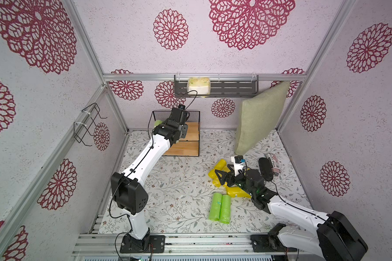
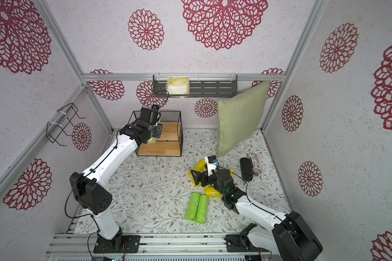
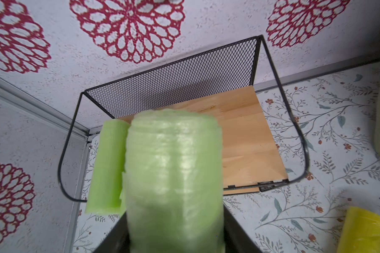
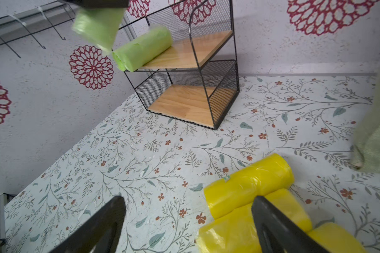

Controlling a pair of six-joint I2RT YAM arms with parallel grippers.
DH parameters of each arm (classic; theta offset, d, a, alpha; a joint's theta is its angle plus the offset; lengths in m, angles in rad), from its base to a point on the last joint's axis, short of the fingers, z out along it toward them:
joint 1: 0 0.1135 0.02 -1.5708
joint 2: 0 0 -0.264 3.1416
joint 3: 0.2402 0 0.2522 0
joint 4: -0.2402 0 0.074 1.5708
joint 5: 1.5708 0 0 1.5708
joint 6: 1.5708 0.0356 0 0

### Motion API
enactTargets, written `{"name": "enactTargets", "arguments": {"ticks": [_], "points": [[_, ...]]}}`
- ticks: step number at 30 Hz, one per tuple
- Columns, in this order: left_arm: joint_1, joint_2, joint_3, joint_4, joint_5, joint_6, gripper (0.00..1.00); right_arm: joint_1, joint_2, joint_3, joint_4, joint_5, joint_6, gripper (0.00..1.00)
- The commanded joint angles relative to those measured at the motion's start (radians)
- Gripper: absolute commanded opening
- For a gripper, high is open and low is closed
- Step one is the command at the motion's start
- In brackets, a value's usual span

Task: Sort the rolls of trash bags by color and place them on the shelf
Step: Place the roll of trash bags on the shelf.

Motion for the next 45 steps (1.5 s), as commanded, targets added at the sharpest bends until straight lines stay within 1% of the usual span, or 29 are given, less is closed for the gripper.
{"name": "enactTargets", "arguments": {"ticks": [1, 3, 10, 14, 19, 30, 36, 40, 45], "points": [[0.026, 0.065, 0.094, -0.049, -0.013, 0.042, 0.53, 0.045, 0.006, 0.054, 0.082, 0.036, -0.062, 0.95], [0.034, 0.137, 0.155, -0.079, 0.002, 0.039, 0.53, 0.071, 0.031, 0.08, 0.1, 0.051, -0.093, 0.95], [0.047, 0.266, 0.321, -0.161, 0.009, 0.062, 0.54, 0.145, 0.145, 0.19, 0.163, 0.116, -0.229, 0.95], [0.061, 0.308, 0.386, -0.196, 0.006, 0.071, 0.55, 0.152, 0.214, 0.248, 0.201, 0.126, -0.265, 0.95], [0.077, 0.338, 0.426, -0.198, 0.008, 0.083, 0.56, 0.152, 0.271, 0.304, 0.203, 0.14, -0.275, 0.95], [0.094, 0.429, 0.525, -0.2, 0.034, 0.109, 0.58, 0.151, 0.262, 0.284, 0.191, 0.18, -0.254, 0.95], [0.097, 0.455, 0.553, -0.178, 0.04, 0.113, 0.64, 0.151, 0.244, 0.264, 0.174, 0.195, -0.239, 0.95], [0.095, 0.448, 0.579, -0.175, 0.056, 0.105, 0.66, 0.152, 0.232, 0.252, 0.155, 0.2, -0.228, 0.96], [0.095, 0.387, 0.567, -0.166, 0.104, 0.07, 0.69, 0.152, 0.21, 0.225, 0.11, 0.203, -0.205, 0.96]]}}
